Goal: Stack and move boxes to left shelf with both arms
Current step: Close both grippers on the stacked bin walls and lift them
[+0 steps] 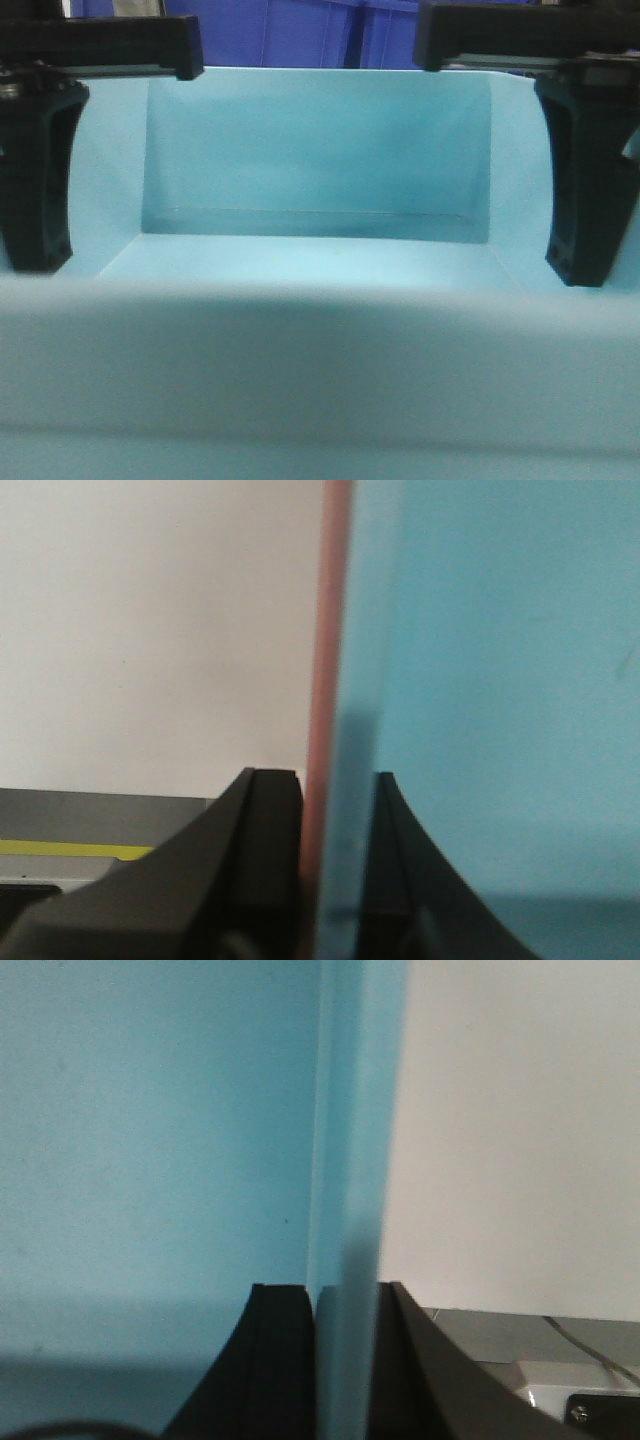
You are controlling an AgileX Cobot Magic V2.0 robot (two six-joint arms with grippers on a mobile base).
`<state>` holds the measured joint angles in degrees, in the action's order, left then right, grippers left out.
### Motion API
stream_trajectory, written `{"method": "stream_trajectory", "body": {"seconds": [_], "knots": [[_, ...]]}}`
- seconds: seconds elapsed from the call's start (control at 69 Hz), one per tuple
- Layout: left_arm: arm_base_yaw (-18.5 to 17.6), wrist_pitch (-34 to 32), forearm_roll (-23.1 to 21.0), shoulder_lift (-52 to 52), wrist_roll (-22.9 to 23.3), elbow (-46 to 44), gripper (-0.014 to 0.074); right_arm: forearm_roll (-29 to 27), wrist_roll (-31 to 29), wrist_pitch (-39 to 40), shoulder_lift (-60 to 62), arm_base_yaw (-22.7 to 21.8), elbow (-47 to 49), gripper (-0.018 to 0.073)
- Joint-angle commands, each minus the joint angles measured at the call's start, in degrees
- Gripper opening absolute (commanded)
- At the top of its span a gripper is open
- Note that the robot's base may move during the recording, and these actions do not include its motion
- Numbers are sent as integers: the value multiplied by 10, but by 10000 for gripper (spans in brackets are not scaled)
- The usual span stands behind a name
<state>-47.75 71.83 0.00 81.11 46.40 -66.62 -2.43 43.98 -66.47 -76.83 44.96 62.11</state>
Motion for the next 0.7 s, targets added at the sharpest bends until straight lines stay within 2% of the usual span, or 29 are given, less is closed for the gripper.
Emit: {"method": "stream_trajectory", "body": {"seconds": [0.0,0.189,0.566,0.682], "knots": [[-7,49,3,-25,12,-18,-4,3,5,23,22,4,18,55],[-7,49,-9,-25,12,-18,-4,31,5,10,22,4,18,55],[-7,49,-13,-25,6,-18,-4,34,5,3,22,3,25,55],[-7,49,-14,-25,-14,-18,-4,43,5,3,22,3,36,55]]}}
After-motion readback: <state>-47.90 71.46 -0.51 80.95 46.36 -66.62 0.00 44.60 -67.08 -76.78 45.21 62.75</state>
